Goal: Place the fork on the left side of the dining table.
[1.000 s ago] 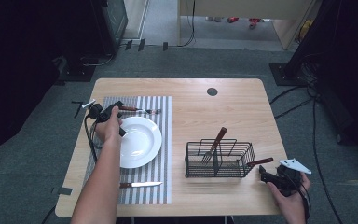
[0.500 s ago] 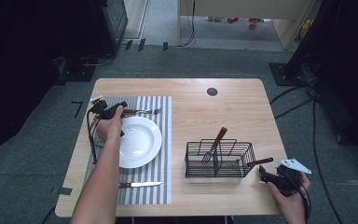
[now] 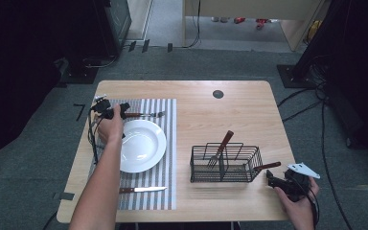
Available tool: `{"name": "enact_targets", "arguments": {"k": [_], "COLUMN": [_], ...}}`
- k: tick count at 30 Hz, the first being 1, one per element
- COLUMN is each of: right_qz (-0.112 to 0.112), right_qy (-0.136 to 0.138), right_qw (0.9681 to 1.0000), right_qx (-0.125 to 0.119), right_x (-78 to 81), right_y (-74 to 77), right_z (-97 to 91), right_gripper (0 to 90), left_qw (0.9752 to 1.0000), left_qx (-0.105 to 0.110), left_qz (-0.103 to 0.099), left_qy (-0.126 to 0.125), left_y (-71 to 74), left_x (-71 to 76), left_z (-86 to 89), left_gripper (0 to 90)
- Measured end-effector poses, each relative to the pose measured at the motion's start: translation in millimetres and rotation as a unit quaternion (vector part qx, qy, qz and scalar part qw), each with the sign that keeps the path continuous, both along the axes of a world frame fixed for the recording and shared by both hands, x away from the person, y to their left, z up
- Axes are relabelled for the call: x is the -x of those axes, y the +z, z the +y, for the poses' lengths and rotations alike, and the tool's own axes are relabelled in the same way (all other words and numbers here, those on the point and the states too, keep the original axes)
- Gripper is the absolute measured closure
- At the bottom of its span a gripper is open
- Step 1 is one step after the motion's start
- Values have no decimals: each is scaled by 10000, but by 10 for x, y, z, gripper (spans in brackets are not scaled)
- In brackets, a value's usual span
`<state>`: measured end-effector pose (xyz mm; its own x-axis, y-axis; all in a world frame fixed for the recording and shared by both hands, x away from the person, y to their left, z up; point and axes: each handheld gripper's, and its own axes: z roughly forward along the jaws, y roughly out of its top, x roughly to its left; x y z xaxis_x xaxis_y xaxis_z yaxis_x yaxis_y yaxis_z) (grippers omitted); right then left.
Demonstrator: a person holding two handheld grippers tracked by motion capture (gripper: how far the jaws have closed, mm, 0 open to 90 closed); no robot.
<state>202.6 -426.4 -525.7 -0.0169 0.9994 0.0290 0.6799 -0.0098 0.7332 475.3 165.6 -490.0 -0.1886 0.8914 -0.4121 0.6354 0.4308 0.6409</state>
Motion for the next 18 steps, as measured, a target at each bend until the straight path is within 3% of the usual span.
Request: {"name": "enact_targets", "arguments": {"k": [11, 18], "right_qz": [0, 1], "right_qy": [1, 0], "right_qw": [10000, 10000], "right_qx": [2, 1], "right_x": [0, 0], "right_y": [0, 0], "right_z": [0, 0], "right_gripper": [136, 136], "left_qw": [9993, 9970], "left_qx": [-171, -330], "left_qz": [-173, -350], "left_qy": [-277, -602], "left_y": [182, 321], "left_x": [81, 203], "left_z": [-20, -42], "left_gripper": [175, 163]}}
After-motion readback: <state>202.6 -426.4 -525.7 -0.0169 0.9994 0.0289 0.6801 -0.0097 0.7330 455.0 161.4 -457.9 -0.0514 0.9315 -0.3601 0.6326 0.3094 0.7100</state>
